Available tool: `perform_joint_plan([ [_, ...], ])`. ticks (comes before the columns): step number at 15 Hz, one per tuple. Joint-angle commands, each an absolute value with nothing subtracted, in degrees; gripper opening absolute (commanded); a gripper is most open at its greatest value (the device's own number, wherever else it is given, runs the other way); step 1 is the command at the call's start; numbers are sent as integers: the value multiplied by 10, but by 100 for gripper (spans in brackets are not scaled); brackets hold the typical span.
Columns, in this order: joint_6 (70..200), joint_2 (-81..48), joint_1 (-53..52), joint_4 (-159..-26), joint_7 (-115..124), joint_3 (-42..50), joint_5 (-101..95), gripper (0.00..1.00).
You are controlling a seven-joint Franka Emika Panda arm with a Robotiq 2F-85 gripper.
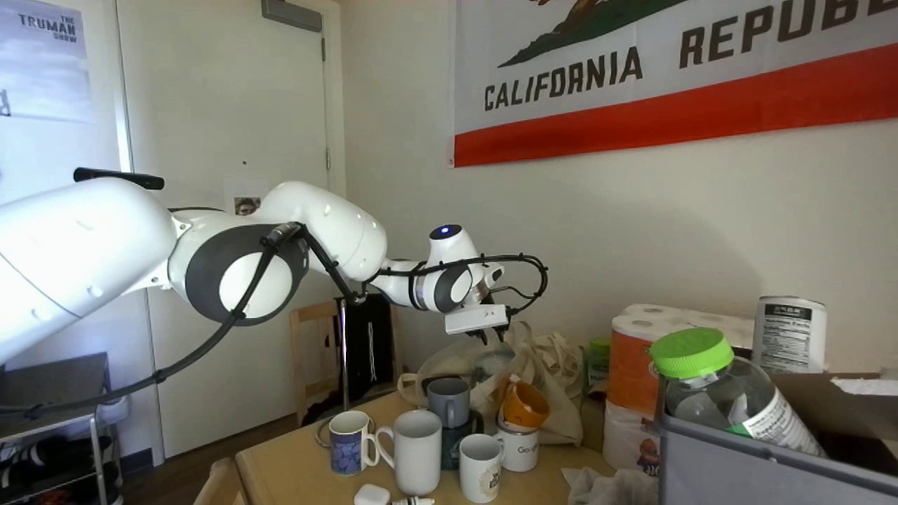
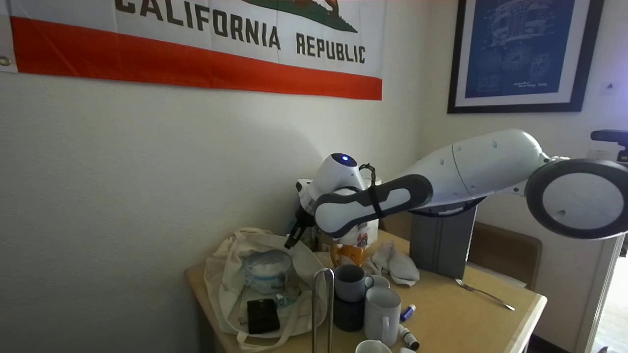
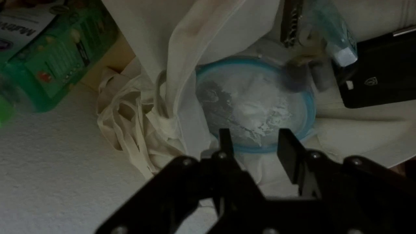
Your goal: Pick an object from the table and put it in the basket
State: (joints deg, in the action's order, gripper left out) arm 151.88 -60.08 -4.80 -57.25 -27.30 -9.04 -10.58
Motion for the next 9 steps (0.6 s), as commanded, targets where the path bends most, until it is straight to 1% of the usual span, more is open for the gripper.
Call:
perform_joint_plan([
  [1,1477,-621,-49,-512,-294,-98,-97,75],
  [4,1439,-610,-51,-504,-284,-90,-95,97],
  [5,1419,-604,-52,-503,-278,-86,-96,100],
  [9,1318,-571,-55,-506,-257,-64,-99,100],
])
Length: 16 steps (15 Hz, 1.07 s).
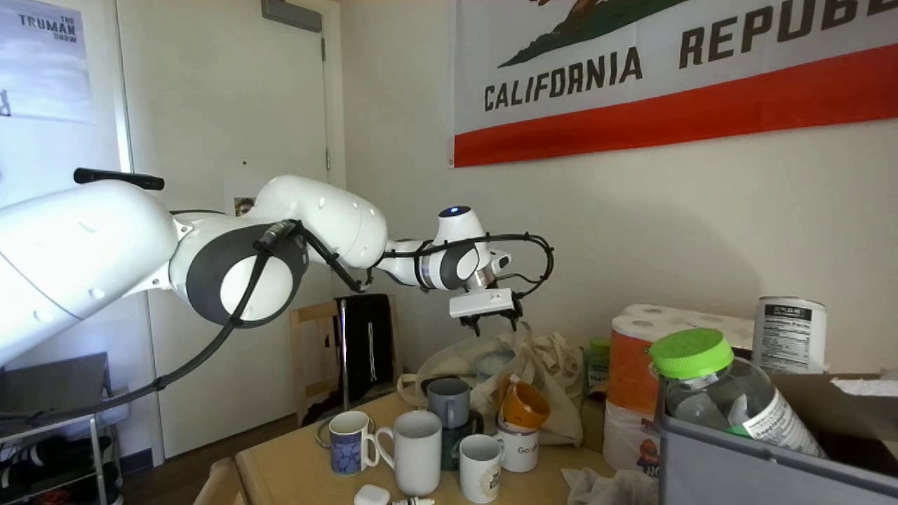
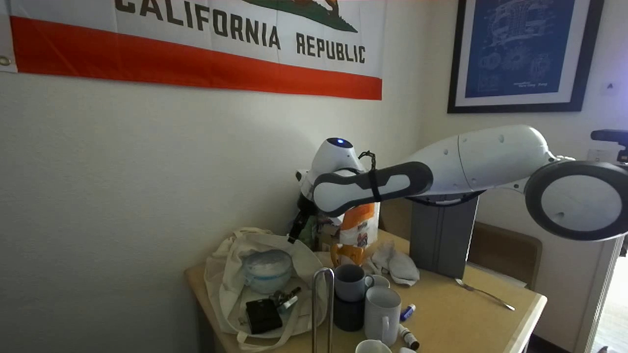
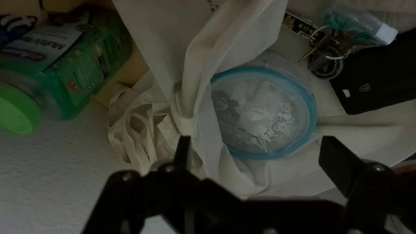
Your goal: Pick an object from the table and put it in the basket
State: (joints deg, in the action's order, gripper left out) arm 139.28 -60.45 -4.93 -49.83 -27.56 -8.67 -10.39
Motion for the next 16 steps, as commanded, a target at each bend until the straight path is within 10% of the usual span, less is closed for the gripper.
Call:
perform_joint_plan([
  [1,1291,-559,-50,-513,-249,-64,-110,100],
  [16,1105,-336,63,-814,-263,-11,-84,100],
])
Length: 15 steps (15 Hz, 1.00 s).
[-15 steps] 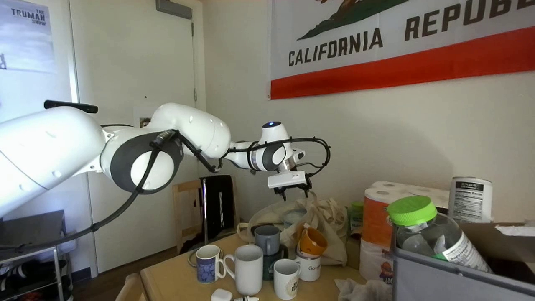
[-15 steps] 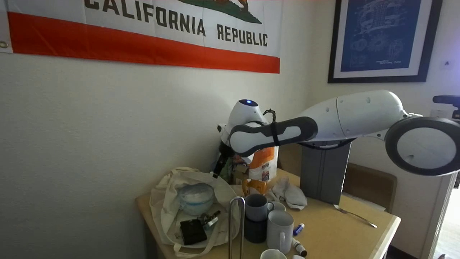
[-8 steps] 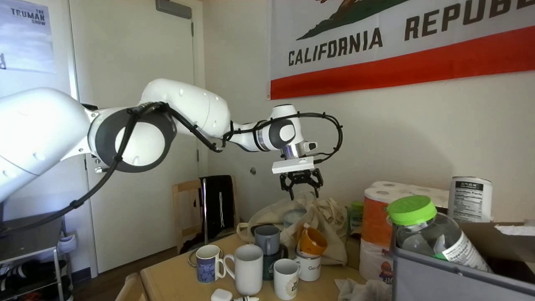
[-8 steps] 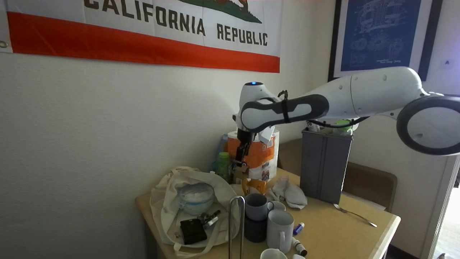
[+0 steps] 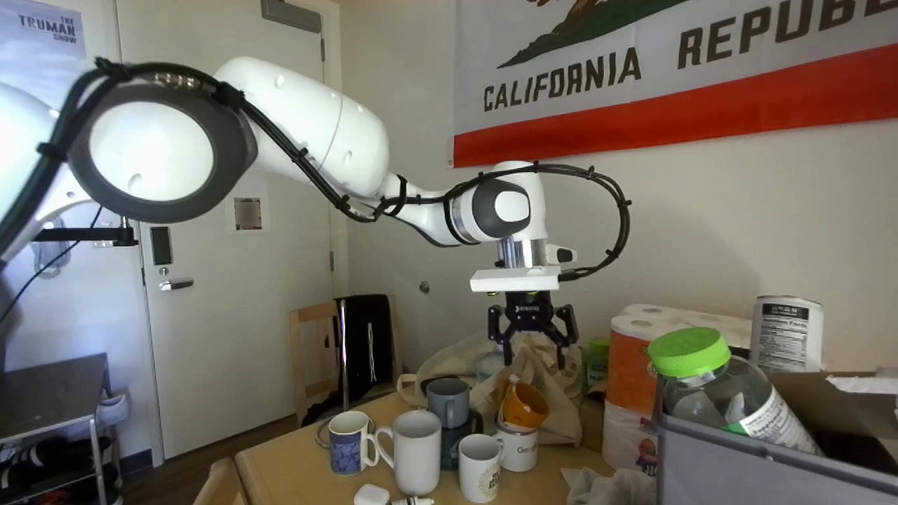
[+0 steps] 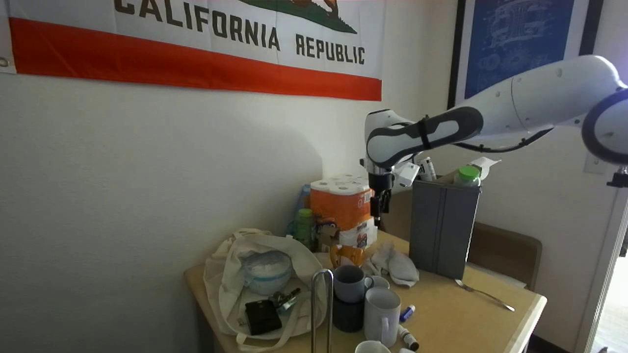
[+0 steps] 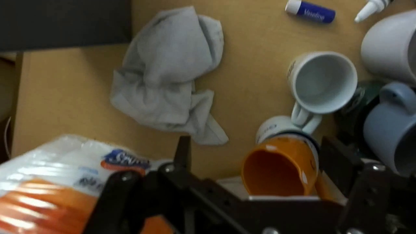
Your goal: Pick an object from the table and put it in the basket
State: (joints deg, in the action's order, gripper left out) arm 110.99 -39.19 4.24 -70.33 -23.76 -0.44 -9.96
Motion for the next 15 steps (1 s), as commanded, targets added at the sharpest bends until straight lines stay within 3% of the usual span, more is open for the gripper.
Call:
perform_joint_plan([
  [1,1111,-330,74,-843,-286,-17,-74,100],
  [8,1218,-310,131,-1050,-532,-46,-51,100],
  [15,1299,-321,140,-1116,-704,-50,-46,100],
])
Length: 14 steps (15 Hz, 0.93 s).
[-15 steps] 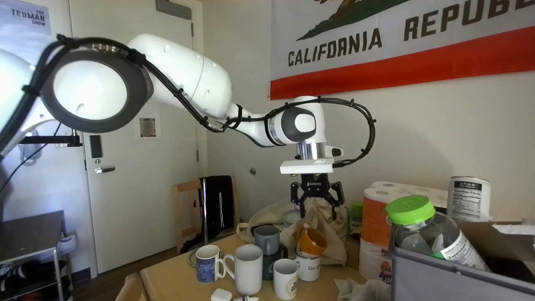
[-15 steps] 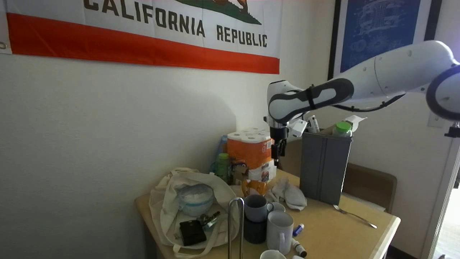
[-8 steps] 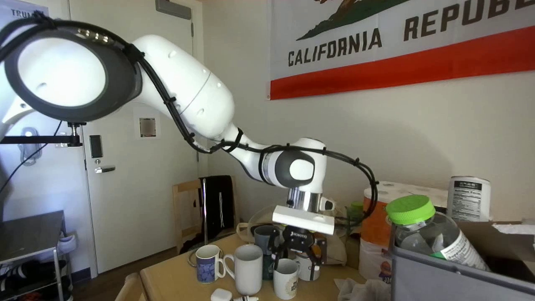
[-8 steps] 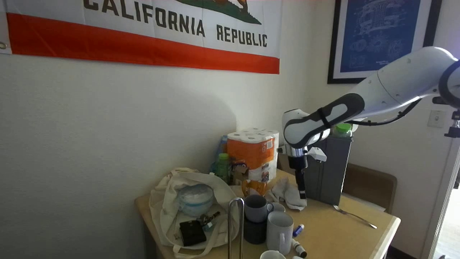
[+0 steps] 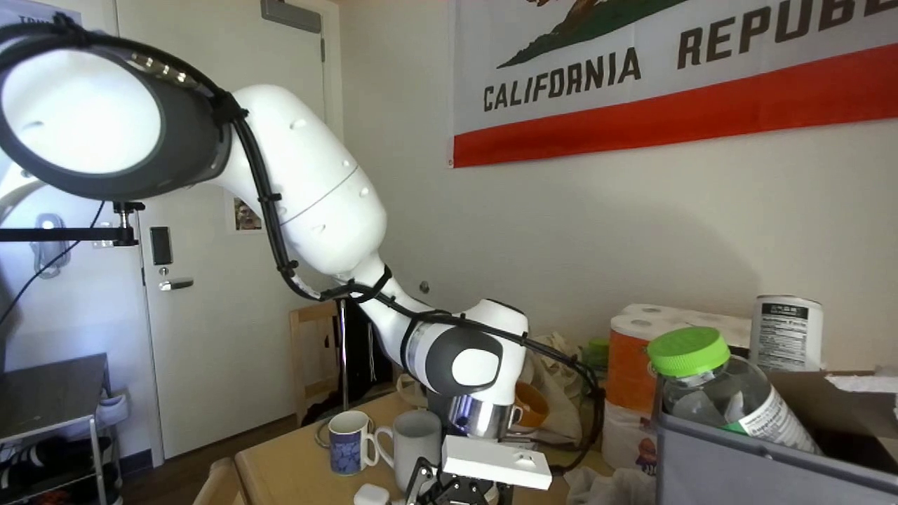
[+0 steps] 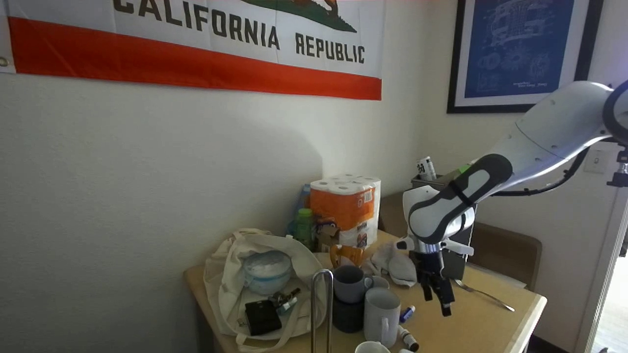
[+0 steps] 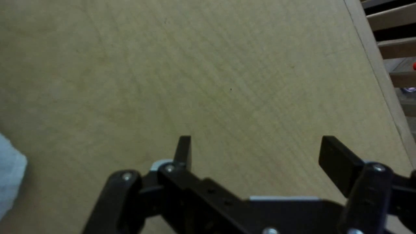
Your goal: Pick an object from the table and put it in the basket
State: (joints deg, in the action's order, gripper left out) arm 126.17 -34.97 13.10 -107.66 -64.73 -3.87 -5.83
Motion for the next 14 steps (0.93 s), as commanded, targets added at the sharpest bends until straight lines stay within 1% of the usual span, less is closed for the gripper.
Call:
perform_joint_plan([
  [1,1313,-323,139,-1118,-723,-53,-43,100],
  [4,1344,-331,143,-1118,-774,-63,-27,100],
  [14,1392,-367,166,-1110,-927,-86,56,100],
])
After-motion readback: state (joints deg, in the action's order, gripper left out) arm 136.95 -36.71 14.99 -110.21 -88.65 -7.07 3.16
